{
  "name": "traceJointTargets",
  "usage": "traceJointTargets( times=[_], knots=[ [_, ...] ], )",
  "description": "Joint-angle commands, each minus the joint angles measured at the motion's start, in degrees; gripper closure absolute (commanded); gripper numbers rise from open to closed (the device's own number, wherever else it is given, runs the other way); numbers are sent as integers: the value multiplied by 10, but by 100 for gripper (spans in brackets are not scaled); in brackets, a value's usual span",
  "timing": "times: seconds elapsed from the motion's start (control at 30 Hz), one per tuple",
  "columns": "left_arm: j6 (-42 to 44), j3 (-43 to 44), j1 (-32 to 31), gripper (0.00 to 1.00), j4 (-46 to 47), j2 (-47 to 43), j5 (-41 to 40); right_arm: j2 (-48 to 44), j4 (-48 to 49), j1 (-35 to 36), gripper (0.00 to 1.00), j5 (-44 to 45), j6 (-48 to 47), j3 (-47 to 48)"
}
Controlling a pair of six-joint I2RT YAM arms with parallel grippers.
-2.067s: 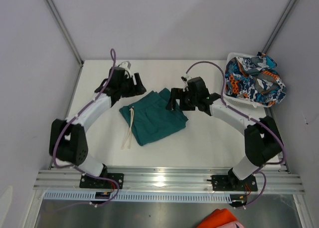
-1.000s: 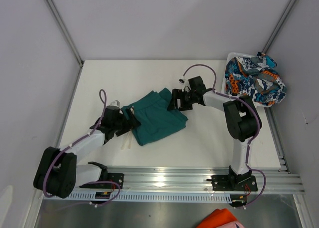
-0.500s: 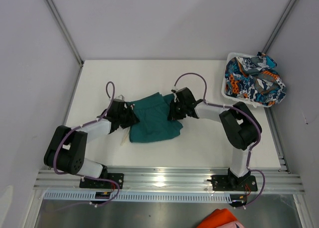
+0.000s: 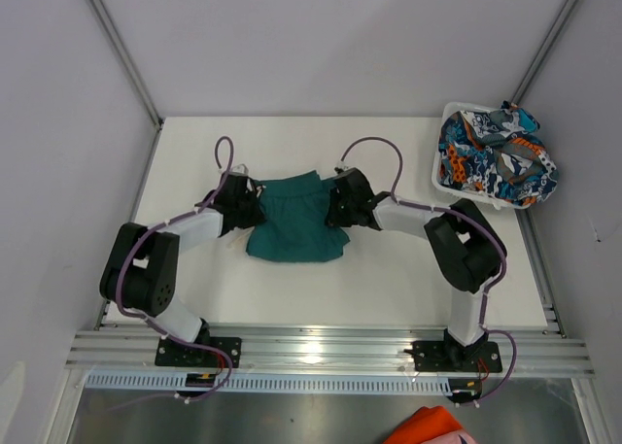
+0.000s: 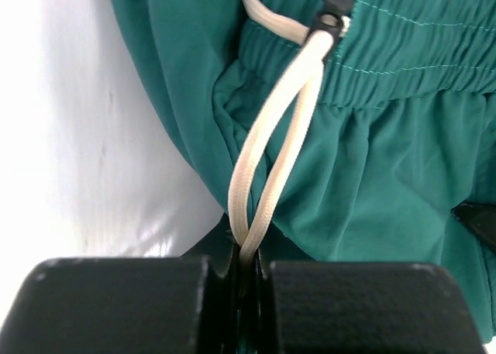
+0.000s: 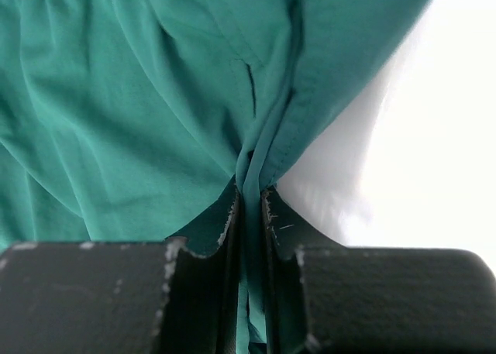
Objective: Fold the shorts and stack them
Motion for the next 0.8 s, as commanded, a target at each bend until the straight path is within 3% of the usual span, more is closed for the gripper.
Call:
traceJointTargets(
  times=[0.0,0.13,0.17,0.2,0.23,0.33,0.43,0.57,0.77],
  knots=[
    [30,43,20,100,-3,18,-11,18,9,-19,100,40,31,37],
    [48,93,42,100,-25,62,-14,47,14,-27,100,6,29,74],
    [50,98,47,100,-27,69,-12,57,3,-26,95,-2,23,87],
    [53,104,58,100,-31,75,-8,66,-3,-20,85,-6,21,101],
    [58,123,62,100,-34,86,-4,73,-5,-17,57,-6,19,115],
    [74,150,68,100,-54,102,4,53,20,-16,25,-4,28,105],
    [83,196,71,100,-89,125,-21,38,32,-21,18,0,23,103],
    [88,272,96,100,-143,174,-44,9,15,-37,16,-3,14,121],
    [92,434,157,100,-223,265,-59,-72,23,-46,16,-11,14,73]
  ],
)
